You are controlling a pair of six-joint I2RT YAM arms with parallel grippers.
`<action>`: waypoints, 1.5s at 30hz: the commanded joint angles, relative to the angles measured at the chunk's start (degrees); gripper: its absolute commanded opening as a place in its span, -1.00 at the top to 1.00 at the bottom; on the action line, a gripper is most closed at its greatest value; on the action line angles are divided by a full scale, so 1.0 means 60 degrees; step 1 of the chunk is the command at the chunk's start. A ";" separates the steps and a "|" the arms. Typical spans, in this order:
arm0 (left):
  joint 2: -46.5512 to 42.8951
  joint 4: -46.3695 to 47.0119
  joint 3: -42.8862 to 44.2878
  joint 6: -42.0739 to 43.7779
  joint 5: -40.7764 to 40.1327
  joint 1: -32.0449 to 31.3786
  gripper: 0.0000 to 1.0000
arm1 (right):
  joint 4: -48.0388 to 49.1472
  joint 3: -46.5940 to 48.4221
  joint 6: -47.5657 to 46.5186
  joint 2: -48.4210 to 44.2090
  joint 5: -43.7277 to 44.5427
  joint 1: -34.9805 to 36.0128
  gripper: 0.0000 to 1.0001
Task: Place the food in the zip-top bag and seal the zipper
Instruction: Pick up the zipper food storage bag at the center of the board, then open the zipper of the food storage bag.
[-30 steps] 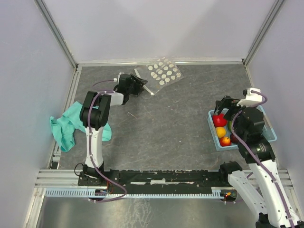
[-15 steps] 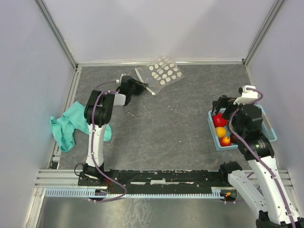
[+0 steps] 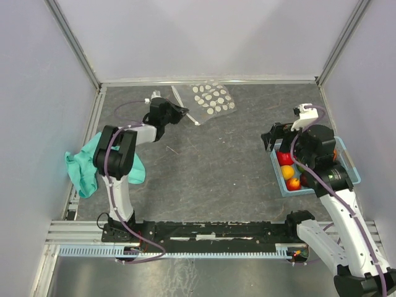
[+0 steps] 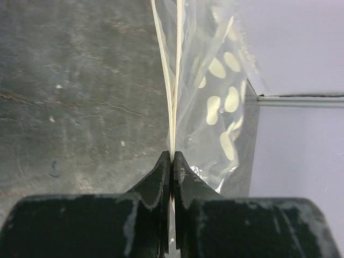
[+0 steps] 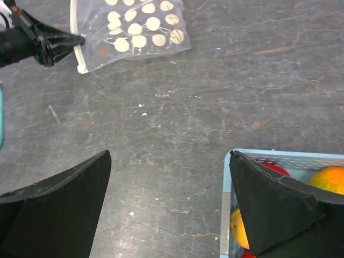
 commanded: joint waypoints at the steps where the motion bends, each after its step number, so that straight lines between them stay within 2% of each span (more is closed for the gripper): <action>1: -0.1943 -0.0521 -0.0493 0.1795 -0.0514 -0.0148 0.95 | 0.0483 0.0434 -0.0169 0.0079 -0.1371 -0.0018 -0.98; 9: -0.4571 -0.3119 -0.0951 0.4256 -0.1100 -0.0624 0.95 | 0.0784 0.0603 0.0350 0.0604 -0.2530 0.0288 -0.98; 18: -0.7395 -0.6371 -0.0793 0.6623 -0.1869 -0.1284 0.95 | 0.1284 0.0607 0.1191 0.1090 -0.2306 0.1639 -0.98; 23: -0.8452 -0.7756 -0.0647 0.7554 -0.2271 -0.1893 0.95 | 0.1457 0.0688 0.2047 0.1298 -0.2099 0.1934 -0.98; 32: -0.9403 -0.9551 -0.0391 0.8128 -0.3294 -0.3004 0.95 | 0.2143 0.0785 0.4384 0.2134 -0.1621 0.2502 -0.99; 45: -0.8624 -1.0464 0.0400 0.8015 -0.6231 -0.5601 0.95 | 0.2114 0.1489 0.6232 0.3560 0.0665 0.3600 -0.90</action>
